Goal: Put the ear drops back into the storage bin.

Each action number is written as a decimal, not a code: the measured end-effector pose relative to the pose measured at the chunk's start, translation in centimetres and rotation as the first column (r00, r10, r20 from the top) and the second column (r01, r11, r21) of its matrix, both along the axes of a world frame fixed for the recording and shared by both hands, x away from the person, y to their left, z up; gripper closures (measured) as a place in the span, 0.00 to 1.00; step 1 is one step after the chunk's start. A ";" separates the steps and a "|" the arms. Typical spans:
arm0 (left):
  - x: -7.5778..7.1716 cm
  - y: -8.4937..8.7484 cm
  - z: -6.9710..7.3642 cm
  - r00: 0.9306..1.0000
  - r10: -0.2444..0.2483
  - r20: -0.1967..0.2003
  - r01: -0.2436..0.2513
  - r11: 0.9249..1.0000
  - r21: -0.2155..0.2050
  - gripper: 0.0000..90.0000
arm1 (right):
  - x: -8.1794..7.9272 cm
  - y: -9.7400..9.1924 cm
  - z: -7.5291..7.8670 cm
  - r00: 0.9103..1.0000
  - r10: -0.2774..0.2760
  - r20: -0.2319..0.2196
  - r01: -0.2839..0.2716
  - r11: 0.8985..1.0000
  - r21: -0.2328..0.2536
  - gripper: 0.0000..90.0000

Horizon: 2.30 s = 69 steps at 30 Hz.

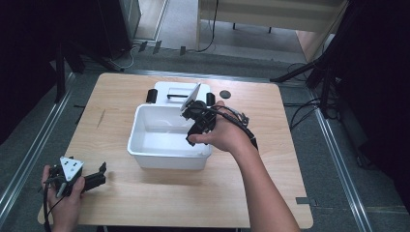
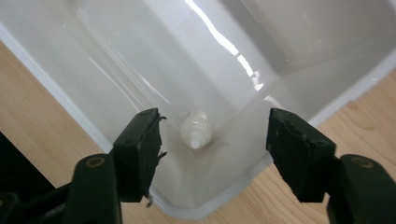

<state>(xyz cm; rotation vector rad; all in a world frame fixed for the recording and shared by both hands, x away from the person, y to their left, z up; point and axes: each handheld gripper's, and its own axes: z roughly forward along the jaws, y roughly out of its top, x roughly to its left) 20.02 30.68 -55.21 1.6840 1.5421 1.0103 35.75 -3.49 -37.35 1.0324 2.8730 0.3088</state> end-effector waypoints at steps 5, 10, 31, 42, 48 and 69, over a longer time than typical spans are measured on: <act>0.0 0.0 0.0 1.000 0.000 0.000 0.000 1.000 0.001 0.00 | 0.2 -1.5 1.1 0.998 -0.050 0.043 0.050 0.999 0.006 0.27; 0.0 0.0 0.0 1.000 0.000 0.002 0.000 1.000 0.002 0.00 | 0.4 -3.0 1.5 0.994 -0.086 0.068 0.086 0.996 0.005 0.20; 0.0 -0.1 0.0 1.000 0.001 0.001 -0.001 1.000 0.004 0.00 | 0.1 -11.1 0.7 0.943 -0.285 0.174 0.279 0.959 0.055 0.00; 0.0 -0.1 0.0 1.000 -0.001 0.000 0.001 1.000 0.005 0.00 | -0.8 -15.4 -0.6 0.895 -0.372 0.246 0.346 0.927 0.141 0.00; 0.0 -0.1 0.0 1.000 -0.003 -0.001 0.003 1.000 0.006 0.00 | -1.5 -17.9 -2.4 0.864 -0.428 0.266 0.381 0.900 0.209 0.00; 0.0 -0.1 0.0 1.000 -0.004 -0.001 0.004 1.000 0.009 0.00 | -4.8 -26.0 -9.1 0.730 -0.614 0.301 0.508 0.782 0.363 0.00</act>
